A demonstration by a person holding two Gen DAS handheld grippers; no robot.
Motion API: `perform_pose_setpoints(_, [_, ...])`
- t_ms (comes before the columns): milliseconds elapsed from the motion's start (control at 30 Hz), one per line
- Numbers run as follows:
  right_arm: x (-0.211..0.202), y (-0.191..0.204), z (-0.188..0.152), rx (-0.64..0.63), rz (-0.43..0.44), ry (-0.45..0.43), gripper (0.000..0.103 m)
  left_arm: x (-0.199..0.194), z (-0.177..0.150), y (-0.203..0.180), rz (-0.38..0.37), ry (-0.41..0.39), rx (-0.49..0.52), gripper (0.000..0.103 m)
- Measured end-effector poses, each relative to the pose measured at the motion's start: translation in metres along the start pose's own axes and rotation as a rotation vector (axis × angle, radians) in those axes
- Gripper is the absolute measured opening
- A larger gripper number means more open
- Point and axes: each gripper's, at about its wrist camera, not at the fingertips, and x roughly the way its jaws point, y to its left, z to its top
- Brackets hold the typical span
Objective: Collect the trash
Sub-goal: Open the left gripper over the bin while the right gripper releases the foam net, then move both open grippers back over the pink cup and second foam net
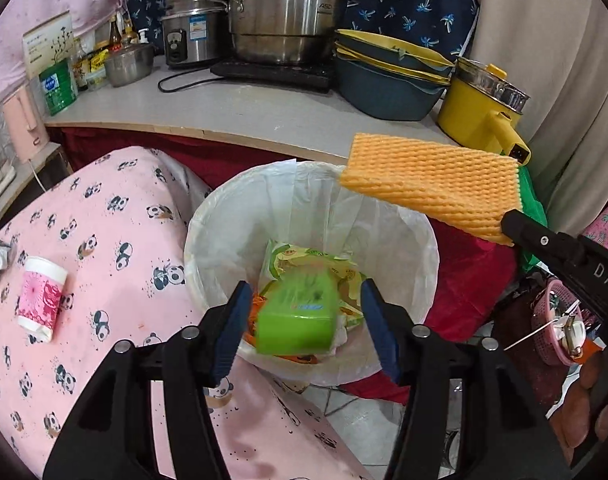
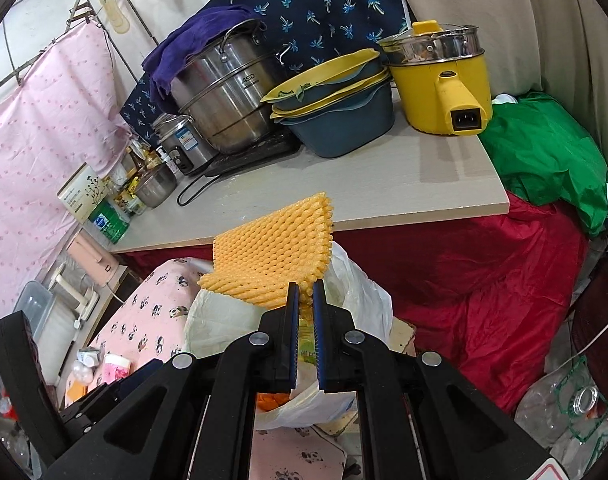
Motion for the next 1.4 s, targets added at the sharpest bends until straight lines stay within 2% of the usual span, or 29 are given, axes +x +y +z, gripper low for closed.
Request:
perform_pose_setpoints(67, [0.003, 0.001, -0.001, -0.002, 0.002, 0.006, 0.007, -0.002, 0.0, -0.001, 0.016, -0.015, 0.003, 0.065])
perform_pose_setpoints(767, [0.043, 0.028, -0.012, -0.066, 0.022, 0.088, 0.008, -0.015, -0.006, 0.039, 0.136, -0.052, -0.063, 0.065])
perform_pose_setpoints(1000, [0.053, 0.039, -0.015, -0.062, 0.026, 0.11, 0.014, -0.017, -0.009, 0.053, 0.167, -0.059, -0.089, 0.066])
perform_pose_setpoints(1400, [0.041, 0.068, -0.021, -0.124, 0.067, 0.107, 0.021, -0.032, -0.017, 0.076, 0.192, -0.072, -0.145, 0.069])
